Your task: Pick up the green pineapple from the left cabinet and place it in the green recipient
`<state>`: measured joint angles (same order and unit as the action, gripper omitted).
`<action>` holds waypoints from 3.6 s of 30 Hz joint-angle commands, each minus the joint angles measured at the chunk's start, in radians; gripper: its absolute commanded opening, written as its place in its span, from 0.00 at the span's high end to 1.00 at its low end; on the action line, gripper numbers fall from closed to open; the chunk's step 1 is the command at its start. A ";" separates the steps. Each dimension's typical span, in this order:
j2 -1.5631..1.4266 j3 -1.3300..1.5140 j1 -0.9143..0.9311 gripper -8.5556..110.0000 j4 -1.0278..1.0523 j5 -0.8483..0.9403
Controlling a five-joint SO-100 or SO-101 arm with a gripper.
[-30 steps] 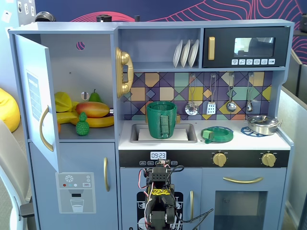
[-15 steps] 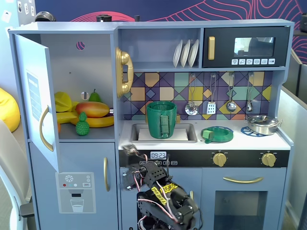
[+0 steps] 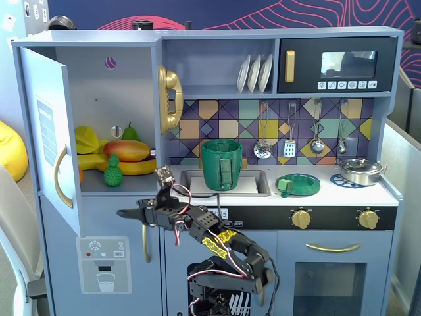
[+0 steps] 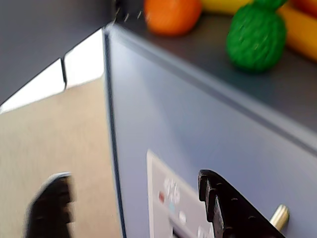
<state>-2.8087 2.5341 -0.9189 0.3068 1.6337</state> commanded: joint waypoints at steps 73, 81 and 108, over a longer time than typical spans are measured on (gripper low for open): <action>0.215 -0.673 0.006 0.93 0.364 0.285; 0.002 -0.624 0.341 0.93 0.560 0.221; 1.186 -1.609 0.933 0.87 0.307 0.063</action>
<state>-1.6383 1.0308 0.0015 0.6013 1.6935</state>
